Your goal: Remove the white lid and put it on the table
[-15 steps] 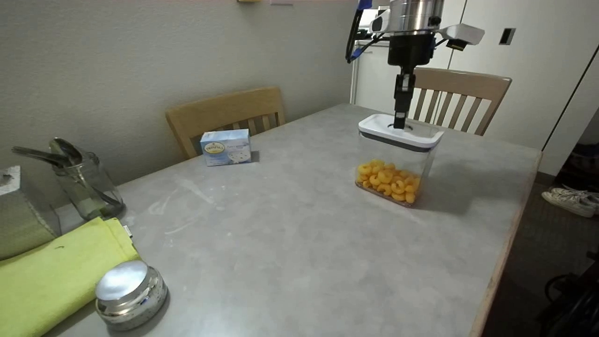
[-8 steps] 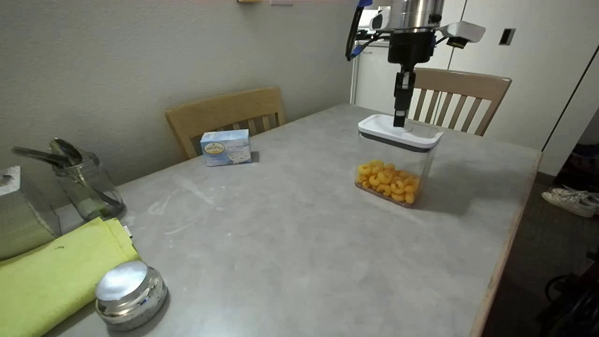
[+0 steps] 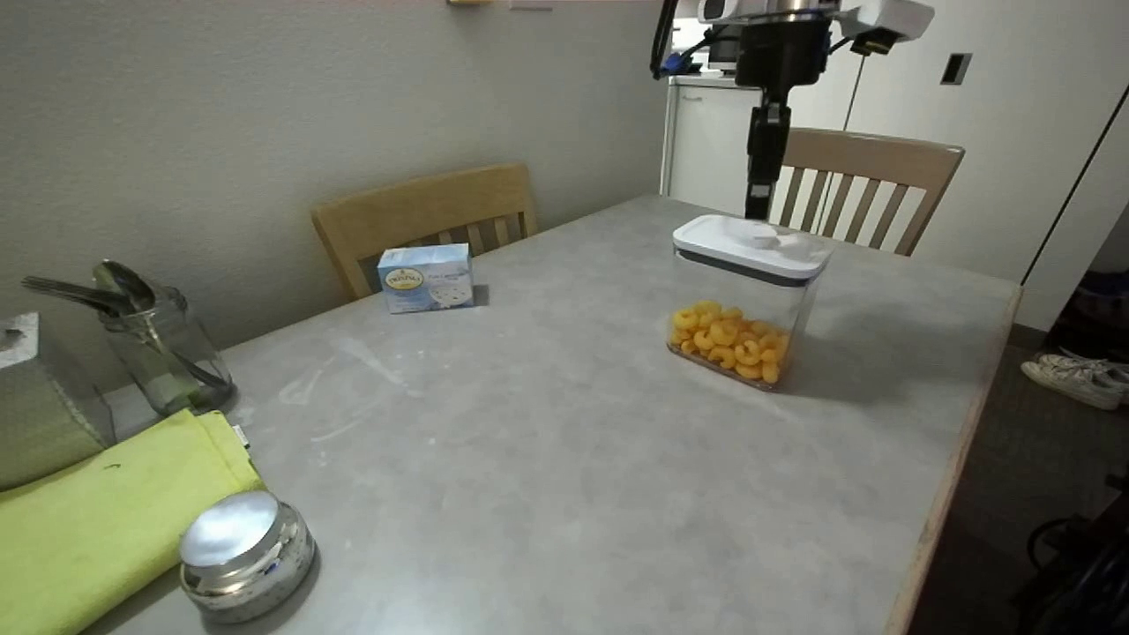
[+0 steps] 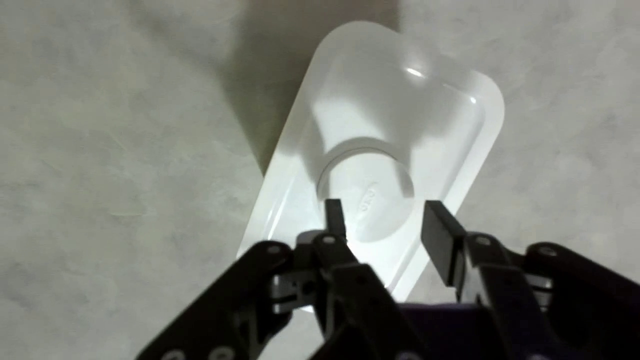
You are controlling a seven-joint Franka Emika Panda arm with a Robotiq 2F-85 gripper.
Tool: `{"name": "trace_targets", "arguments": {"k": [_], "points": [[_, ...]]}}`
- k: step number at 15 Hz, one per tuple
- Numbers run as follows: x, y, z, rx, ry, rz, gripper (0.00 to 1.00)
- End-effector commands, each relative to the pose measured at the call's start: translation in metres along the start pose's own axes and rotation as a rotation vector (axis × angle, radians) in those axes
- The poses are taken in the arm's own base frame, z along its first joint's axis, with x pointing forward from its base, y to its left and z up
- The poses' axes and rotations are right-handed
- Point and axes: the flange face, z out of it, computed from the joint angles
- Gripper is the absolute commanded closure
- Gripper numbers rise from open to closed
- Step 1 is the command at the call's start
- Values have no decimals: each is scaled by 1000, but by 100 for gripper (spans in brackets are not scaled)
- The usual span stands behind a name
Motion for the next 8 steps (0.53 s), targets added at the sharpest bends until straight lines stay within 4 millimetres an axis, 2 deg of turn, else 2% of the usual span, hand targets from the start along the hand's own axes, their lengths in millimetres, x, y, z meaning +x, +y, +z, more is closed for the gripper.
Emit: {"name": "trace_targets", "arguments": {"k": [1,2,5,8], "points": [[-12,-2,-5,25,-23,-15,27],[-13,-2,-5,31,-30,-11,17],[-16,-1,-4,40,-52,0,1],[-18,2,0,18,-62,32,0]]}}
